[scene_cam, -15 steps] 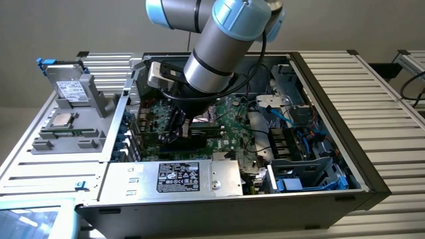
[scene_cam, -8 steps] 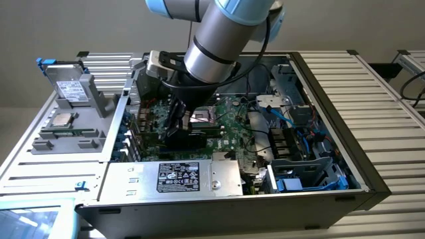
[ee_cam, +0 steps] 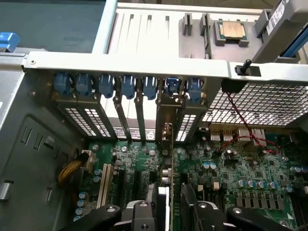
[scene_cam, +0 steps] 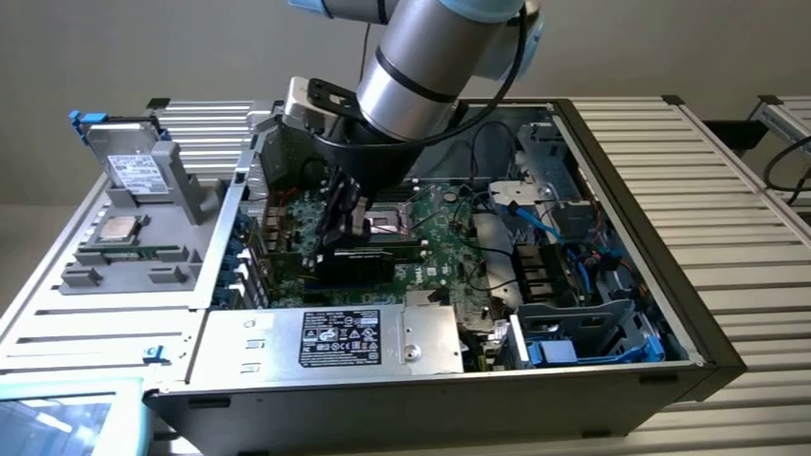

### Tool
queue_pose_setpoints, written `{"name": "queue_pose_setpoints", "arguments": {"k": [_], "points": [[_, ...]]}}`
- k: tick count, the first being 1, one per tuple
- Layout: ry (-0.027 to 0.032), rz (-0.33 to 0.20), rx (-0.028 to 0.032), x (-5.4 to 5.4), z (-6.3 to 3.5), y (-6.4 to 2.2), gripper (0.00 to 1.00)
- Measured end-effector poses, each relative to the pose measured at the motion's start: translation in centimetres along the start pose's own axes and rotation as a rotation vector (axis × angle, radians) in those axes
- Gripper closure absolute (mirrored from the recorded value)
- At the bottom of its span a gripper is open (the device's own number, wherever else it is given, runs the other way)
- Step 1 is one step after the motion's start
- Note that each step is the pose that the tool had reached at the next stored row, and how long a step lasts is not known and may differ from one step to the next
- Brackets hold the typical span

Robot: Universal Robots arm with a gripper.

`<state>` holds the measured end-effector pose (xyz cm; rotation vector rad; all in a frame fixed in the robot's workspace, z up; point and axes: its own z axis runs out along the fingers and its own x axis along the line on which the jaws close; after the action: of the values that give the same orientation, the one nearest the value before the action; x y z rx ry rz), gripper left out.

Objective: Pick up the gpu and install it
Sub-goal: 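Insert the gpu into the slot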

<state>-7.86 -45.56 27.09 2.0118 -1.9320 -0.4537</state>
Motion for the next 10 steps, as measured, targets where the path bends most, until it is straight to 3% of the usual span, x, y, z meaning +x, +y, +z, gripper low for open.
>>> {"name": "queue_pose_setpoints", "arguments": {"k": [4,5,6,8,9,10], "points": [[0.0013,-0.003,0.0012,-0.01,0.0,-0.01,0.83],[0.0051,-0.009,0.0096,-0.01,-0.01,0.0,0.83],[0.009,-0.016,0.0251,-0.01,-0.01,0.0,0.88],[0.0163,-0.028,0.0537,-0.01,0.0,0.0,0.88],[0.0191,-0.033,0.0664,-0.01,-0.01,-0.01,0.88],[0.0205,-0.035,0.0751,-0.02,-0.01,-0.04,0.88]]}}
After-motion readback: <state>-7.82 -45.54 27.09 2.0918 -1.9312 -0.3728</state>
